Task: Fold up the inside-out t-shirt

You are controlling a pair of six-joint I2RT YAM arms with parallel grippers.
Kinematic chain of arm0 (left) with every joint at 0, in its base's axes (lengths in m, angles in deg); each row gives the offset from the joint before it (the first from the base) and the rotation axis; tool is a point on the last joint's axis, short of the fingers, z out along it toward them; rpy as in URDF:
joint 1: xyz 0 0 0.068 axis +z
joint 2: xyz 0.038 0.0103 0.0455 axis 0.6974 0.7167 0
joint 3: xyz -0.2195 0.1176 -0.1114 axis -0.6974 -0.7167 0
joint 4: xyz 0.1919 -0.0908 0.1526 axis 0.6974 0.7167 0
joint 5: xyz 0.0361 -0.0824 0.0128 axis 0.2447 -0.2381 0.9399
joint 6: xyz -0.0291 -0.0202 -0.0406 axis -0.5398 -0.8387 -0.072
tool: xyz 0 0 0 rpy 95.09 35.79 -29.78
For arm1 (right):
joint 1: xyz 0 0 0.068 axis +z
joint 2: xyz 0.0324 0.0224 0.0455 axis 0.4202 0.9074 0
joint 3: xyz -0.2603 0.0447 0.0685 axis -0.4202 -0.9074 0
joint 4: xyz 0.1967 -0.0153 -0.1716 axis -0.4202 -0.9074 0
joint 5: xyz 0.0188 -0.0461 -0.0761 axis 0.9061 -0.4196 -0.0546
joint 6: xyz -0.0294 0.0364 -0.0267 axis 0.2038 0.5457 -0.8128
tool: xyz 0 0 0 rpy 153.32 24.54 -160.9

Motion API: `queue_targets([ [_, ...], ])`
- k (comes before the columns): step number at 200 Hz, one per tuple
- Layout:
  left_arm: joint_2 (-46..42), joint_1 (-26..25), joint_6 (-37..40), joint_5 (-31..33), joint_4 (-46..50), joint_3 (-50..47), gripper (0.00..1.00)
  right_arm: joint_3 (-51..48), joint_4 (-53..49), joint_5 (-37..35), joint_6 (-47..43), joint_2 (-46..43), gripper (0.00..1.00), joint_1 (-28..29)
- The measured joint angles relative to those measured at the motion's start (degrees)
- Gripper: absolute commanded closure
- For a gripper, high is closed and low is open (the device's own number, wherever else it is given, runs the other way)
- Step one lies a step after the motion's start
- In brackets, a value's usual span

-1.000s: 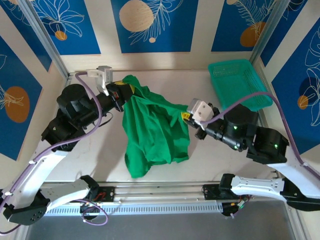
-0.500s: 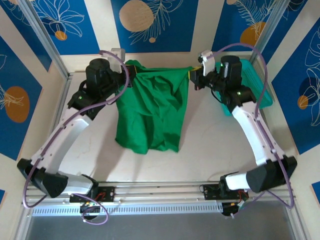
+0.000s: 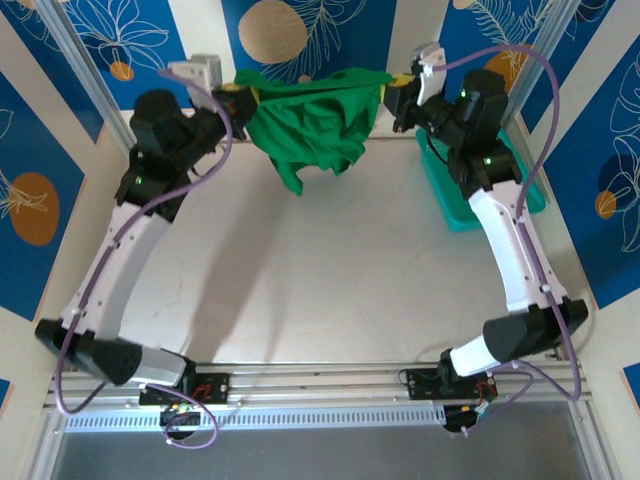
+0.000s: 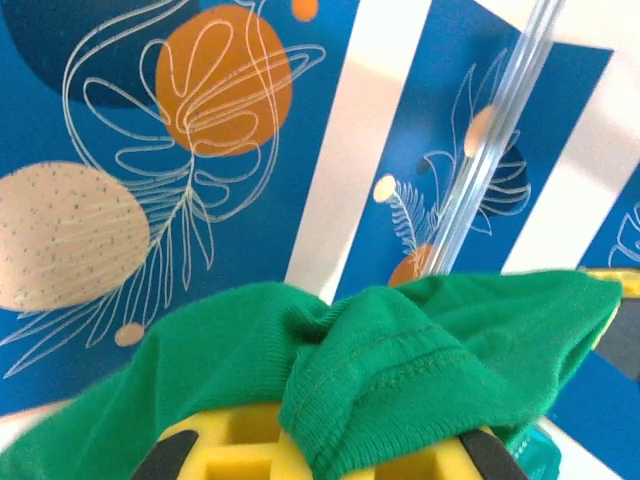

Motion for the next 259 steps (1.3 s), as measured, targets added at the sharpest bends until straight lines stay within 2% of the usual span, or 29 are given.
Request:
queue_targets([
  [18, -7.9, 0.0, -3.2, -0.8, -7.3, -17.7, 1.0, -14.8, 3.7, -0.5, -1.0, -7.4, 1.0, 2.1],
  [25, -10.8, 0.0, -4.5, -1.0, -10.2, -25.7, 0.99, -22.0, 5.4, -1.3, -2.0, -10.4, 0.94, 3.6],
  [30, -11.9, 0.0, -5.0, -1.2, -10.7, -29.3, 0.94, -25.9, 5.7, -1.7, -2.5, -11.8, 0.91, 4.4],
  [38, -13.9, -0.1, -5.4, -1.7, -11.4, -36.7, 0.82, -32.9, 6.9, -3.2, -3.1, -14.1, 0.79, 6.3],
  [50, -15.5, -0.7, -6.2, -2.3, -11.0, -45.8, 0.73, -44.0, 7.3, -5.8, -2.5, -17.3, 0.69, 9.4],
  [65, -18.2, -1.4, -9.6, -3.1, -11.6, -58.1, 0.57, -55.0, 5.5, -7.3, 0.9, -21.2, 0.62, 11.9],
  [88, -28.4, -2.2, -17.2, -4.2, -8.1, -73.3, 0.48, -69.4, 3.1, -7.6, 8.4, -31.9, 0.6, 15.2],
  [103, -38.0, -2.6, -19.7, -4.0, -1.0, -74.8, 0.38, -73.9, 1.5, -6.6, 11.8, -38.6, 0.53, 16.6],
  [121, -46.2, -2.6, -21.1, -1.8, 6.0, -70.4, 0.31, -74.4, 1.0, -5.7, 14.5, -42.0, 0.53, 17.1],
  [135, -46.4, -2.6, -21.1, 0.5, 10.7, -64.2, 0.27, -73.6, 2.3, -4.5, 15.9, -41.1, 0.51, 17.2],
  [147, -42.1, -2.6, -20.3, 1.5, 13.1, -58.5, 0.26, -71.3, 3.5, -3.4, 17.1, -36.7, 0.46, 17.6],
  [170, -28.5, -2.6, -19.7, 0.1, 12.9, -51.5, 0.26, -62.7, 5.0, -3.4, 19.5, -22.2, 0.4, 20.4],
  [200, -13.5, -2.6, -19.2, -1.1, 11.9, -50.2, 0.3, -50.2, 7.7, -5.9, 21.8, -3.0, 0.39, 25.5],
  [206, -12.0, -2.6, -19.0, -1.1, 11.6, -50.2, 0.37, -48.3, 8.6, -6.2, 22.3, 0.2, 0.39, 26.0],
  [219, -9.2, -2.6, -18.9, -1.2, 9.2, -50.2, 0.6, -45.0, 10.2, -6.8, 23.7, 6.4, 0.41, 26.4],
  [226, -7.6, -2.6, -18.8, -1.2, 7.1, -50.2, 0.74, -43.5, 11.0, -7.1, 24.7, 9.6, 0.45, 26.3],
  [237, -4.5, -2.6, -19.4, -1.2, 2.8, -50.6, 0.89, -41.9, 11.9, -7.4, 26.8, 14.1, 0.54, 25.7],
  [259, 3.3, -2.9, -21.7, -3.1, -7.9, -53.6, 0.99, -43.5, 13.4, -6.9, 32.0, 19.4, 0.73, 24.5],
])
